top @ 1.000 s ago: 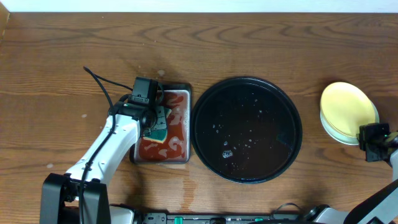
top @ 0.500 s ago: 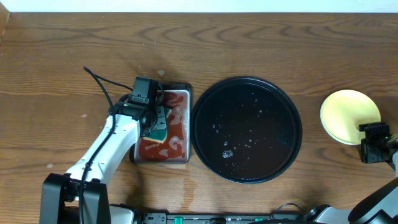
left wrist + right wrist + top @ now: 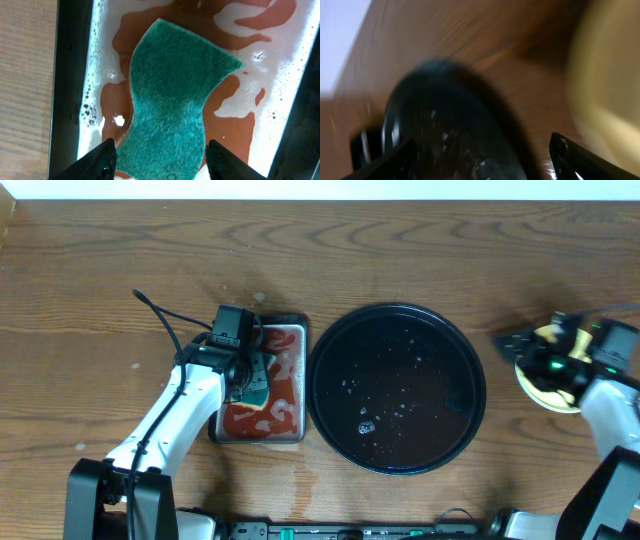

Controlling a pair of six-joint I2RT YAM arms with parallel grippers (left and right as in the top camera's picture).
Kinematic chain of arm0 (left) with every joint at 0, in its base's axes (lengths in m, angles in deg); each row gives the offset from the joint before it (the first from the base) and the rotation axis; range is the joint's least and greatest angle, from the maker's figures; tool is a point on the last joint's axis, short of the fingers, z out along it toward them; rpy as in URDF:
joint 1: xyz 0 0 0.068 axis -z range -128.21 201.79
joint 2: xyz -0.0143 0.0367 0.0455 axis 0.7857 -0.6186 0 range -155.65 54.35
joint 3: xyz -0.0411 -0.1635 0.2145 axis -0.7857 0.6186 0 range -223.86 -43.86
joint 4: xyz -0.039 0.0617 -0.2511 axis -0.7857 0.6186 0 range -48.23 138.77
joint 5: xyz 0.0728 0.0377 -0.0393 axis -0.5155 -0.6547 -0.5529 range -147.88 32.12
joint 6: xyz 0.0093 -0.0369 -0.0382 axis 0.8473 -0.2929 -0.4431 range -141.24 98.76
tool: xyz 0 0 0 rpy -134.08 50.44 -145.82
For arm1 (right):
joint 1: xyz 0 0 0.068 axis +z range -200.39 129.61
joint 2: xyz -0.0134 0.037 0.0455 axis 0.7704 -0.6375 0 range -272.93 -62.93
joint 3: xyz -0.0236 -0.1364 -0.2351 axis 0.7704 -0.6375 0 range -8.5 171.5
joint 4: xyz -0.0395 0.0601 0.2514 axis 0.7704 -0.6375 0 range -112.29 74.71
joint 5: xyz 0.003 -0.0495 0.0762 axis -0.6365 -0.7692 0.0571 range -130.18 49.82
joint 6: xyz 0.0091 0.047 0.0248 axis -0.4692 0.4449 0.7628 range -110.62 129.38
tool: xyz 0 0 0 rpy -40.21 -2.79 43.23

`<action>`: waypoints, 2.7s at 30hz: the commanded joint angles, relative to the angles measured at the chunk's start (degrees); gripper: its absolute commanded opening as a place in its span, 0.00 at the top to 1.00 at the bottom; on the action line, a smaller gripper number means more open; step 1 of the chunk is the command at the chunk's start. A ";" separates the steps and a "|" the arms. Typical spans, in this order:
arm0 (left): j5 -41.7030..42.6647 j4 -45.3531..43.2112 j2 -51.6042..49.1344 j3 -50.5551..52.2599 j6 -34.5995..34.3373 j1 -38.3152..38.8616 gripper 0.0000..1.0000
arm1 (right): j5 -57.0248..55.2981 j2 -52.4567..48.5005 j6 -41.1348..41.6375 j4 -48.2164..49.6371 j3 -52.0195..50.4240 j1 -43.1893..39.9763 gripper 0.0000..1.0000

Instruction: Clean dirty plates on tray and stack at the side

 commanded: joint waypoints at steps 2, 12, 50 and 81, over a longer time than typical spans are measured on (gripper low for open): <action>0.22 2.14 -0.33 0.35 -2.23 -0.24 0.37 | -3.32 -0.28 -7.85 -0.07 0.74 8.66 0.18; 0.20 17.18 2.71 -3.98 -2.25 -0.24 0.22 | -24.41 4.87 -6.99 -10.01 2.54 22.36 0.01; 0.15 15.56 58.86 9.97 -1.99 2.29 0.21 | -45.66 47.71 6.16 -32.39 -4.24 39.26 0.01; 0.15 15.56 58.86 9.97 -1.99 2.29 0.20 | -42.36 70.18 1.36 -10.16 -21.66 34.34 0.01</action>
